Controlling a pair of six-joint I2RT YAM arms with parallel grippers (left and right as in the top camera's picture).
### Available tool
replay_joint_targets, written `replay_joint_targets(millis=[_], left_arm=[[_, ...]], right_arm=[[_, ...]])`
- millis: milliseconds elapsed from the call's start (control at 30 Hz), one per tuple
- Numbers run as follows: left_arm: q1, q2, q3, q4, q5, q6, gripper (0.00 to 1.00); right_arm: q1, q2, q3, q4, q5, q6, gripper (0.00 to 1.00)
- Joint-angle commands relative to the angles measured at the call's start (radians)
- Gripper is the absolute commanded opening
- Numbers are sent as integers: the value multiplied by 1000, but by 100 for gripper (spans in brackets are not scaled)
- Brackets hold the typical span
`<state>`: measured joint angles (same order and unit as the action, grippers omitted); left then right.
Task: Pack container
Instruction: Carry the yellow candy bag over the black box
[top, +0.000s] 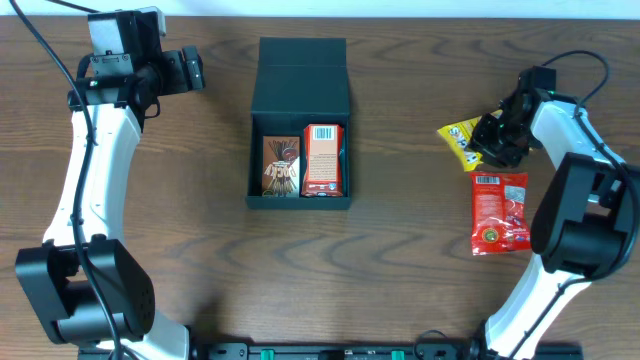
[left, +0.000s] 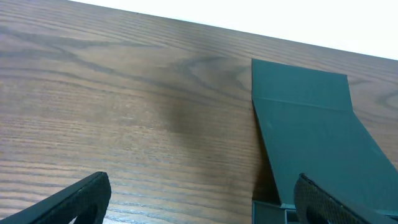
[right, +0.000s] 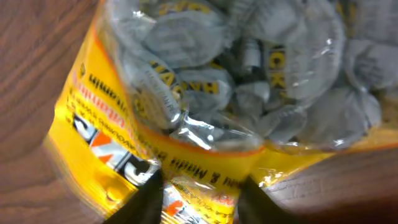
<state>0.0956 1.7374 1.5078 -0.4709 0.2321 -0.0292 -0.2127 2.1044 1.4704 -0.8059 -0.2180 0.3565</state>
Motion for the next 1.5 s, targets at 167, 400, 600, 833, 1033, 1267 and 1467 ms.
replay_joint_targets(millis=[167, 400, 600, 833, 1033, 1267, 1467], left_arm=[[4, 7, 6, -3, -3, 0, 95], [20, 7, 6, -4, -3, 0, 95], [83, 7, 6, -27, -3, -2, 95], [154, 7, 6, -69, -3, -1, 95], [215, 7, 6, -83, -3, -1, 96], [277, 7, 6, -105, 5, -1, 95], [299, 7, 6, -107, 5, 0, 95]], right_arm=[[8, 25, -5, -5, 12, 6, 1], [11, 15, 33, -93, 11, -19, 1], [55, -32, 203, -240, 12, -156, 1], [202, -70, 534, -439, 8, -368, 1], [388, -70, 714, -556, -59, -552, 1], [626, -58, 710, -568, -84, -704, 1], [738, -56, 644, -574, -90, -729, 1]])
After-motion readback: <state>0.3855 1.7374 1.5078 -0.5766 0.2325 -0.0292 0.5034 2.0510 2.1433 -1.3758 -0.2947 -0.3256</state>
